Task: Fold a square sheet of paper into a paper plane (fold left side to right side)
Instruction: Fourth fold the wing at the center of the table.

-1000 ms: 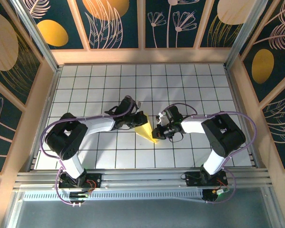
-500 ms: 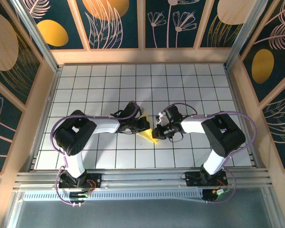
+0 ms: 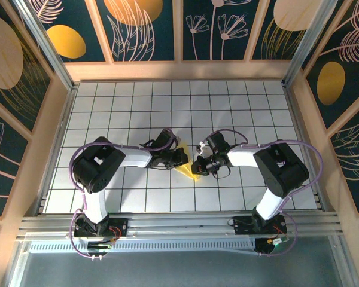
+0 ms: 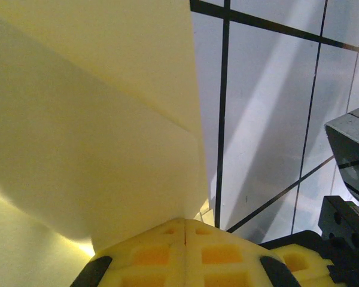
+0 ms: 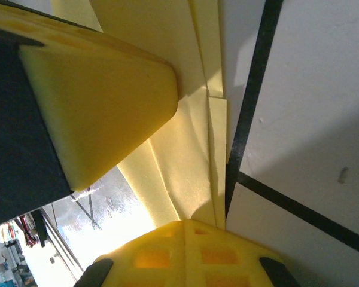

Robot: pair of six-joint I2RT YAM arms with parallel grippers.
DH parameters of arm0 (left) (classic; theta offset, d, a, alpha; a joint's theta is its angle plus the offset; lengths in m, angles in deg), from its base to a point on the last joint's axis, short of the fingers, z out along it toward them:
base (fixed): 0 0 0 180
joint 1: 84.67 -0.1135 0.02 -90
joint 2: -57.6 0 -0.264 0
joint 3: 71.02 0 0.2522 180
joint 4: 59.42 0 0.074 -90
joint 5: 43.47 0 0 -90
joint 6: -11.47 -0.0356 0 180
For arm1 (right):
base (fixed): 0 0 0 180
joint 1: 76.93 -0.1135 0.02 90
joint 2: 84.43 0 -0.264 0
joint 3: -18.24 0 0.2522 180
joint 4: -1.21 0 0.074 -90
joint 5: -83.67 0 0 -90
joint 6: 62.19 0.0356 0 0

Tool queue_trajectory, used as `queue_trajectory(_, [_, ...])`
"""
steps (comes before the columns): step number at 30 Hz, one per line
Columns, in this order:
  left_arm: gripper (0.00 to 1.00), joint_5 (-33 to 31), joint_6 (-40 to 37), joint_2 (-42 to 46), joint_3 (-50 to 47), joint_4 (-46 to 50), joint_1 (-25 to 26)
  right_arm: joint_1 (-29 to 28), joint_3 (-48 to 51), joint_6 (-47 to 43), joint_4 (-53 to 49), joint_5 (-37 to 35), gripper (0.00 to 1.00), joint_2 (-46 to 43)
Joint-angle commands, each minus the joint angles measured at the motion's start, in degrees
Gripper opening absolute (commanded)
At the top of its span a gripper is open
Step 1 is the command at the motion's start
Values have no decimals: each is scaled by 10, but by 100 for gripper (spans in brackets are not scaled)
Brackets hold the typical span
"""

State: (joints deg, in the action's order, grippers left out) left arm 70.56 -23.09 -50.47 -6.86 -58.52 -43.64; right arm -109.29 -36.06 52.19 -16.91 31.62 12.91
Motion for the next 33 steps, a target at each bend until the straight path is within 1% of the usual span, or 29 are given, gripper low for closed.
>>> queue_trajectory(1, [0, -14, 20, -21, -27, -22, -22, 0, 22, -7, -102, -99, 0, 37])
queue_trajectory(5, [0, -11, 20, -22, -34, -30, -36, 0, 16, -10, -113, -105, 0, 40])
queue_trajectory(14, [0, -19, -15, -17, -18, -9, -75, -1, 18, -20, -127, -101, 0, 54])
queue_trajectory(17, [0, -21, -32, -20, -7, -1, -93, -2, 19, -20, -126, -99, 0, 53])
queue_trajectory(20, [0, -38, -62, -26, 13, 30, -113, -2, 20, -21, -125, -96, 0, 54])
queue_trajectory(28, [0, -46, -98, -43, 41, 43, -169, -2, 21, -18, -120, -89, 0, 51])
queue_trajectory(33, [0, -47, -114, -39, 50, 46, -185, -3, 19, -17, -119, -84, 0, 46])
